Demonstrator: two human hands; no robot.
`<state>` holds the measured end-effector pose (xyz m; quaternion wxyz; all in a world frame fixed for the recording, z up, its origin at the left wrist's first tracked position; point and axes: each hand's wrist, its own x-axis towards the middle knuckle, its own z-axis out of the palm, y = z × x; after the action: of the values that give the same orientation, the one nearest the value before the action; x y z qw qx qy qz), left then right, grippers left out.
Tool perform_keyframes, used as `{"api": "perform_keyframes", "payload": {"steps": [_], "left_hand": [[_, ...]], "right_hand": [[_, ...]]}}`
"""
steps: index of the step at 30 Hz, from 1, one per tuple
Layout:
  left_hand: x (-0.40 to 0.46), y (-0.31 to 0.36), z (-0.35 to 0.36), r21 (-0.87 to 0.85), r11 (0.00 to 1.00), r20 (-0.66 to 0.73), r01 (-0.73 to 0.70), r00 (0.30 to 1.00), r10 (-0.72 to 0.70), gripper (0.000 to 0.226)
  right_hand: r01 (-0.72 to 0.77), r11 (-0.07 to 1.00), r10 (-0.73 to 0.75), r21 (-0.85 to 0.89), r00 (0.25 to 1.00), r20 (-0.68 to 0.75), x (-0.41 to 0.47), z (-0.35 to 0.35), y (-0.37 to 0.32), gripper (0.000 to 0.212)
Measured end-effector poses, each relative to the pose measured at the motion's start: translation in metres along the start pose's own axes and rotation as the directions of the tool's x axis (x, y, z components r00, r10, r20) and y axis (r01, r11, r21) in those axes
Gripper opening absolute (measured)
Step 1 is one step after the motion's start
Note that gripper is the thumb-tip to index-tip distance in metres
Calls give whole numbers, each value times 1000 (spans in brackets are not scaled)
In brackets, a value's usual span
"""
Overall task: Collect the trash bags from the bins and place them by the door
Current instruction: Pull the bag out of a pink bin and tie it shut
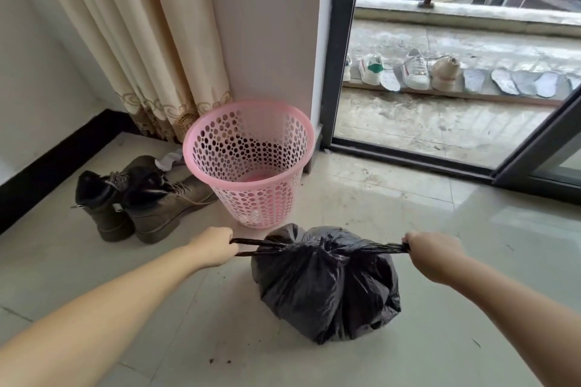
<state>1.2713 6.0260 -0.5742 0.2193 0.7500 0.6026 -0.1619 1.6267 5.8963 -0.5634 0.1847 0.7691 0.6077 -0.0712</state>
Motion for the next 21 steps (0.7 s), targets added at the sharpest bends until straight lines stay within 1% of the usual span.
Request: {"api": "perform_keyframes", "payload": {"steps": [2,5,8,9,10,11,12,13,14,15,16,17,18,19,20,21], "left_hand": [[3,-10,10,46,999,6,22,1000,-22,15],[3,-26,21,161,985,11,55,998,-58,17],[4,-40,25,258,963,30,82,995,-93,23],[4,-42,23,274,958,8,80,996,-85,22],[5,-42,19,292,954,-31,70,998,-63,20],[5,-42,14,302,952,-84,52,996,-28,20],[4,-39,8,294,955,-142,26,990,17,21],[2,-34,1,253,968,-200,-3,978,55,22],[0,-26,-7,186,982,-254,-42,963,89,20],[-2,-15,-16,105,990,-297,-97,947,125,17],[-4,-2,-26,28,984,-336,-175,926,174,13],[-8,14,-37,-36,964,-373,-264,898,232,13],[-12,30,-46,-96,931,-408,-351,867,285,16],[-16,47,-54,-164,892,-438,-422,841,317,20],[-21,60,-62,-239,852,-450,-467,830,329,24],[-25,72,-69,-314,813,-443,-490,833,331,27]], "right_hand": [[-15,997,21,-76,997,81,-5,18,14,31],[-45,991,66,-124,983,171,-10,34,29,34],[-40,989,68,-144,978,198,-9,39,24,32],[-37,992,62,-125,978,200,-7,38,20,29],[-55,996,68,-68,978,198,-4,36,17,24],[-97,993,83,66,978,193,0,32,14,21],[-157,943,98,293,973,207,5,26,14,25],[-209,806,96,555,970,225,9,20,12,30],[-233,598,94,767,971,221,12,11,9,33],[-218,392,95,894,976,197,14,-1,5,34],[-187,225,96,956,981,169,15,-16,1,34],[-155,97,84,983,986,147,17,-29,-4,35],[-126,12,53,992,991,125,18,-42,-8,35],[-109,-20,27,994,994,109,20,-53,-12,36],[-101,-16,9,995,995,101,21,-62,-14,38],[-88,37,4,995,996,88,21,-69,-16,41]]}}
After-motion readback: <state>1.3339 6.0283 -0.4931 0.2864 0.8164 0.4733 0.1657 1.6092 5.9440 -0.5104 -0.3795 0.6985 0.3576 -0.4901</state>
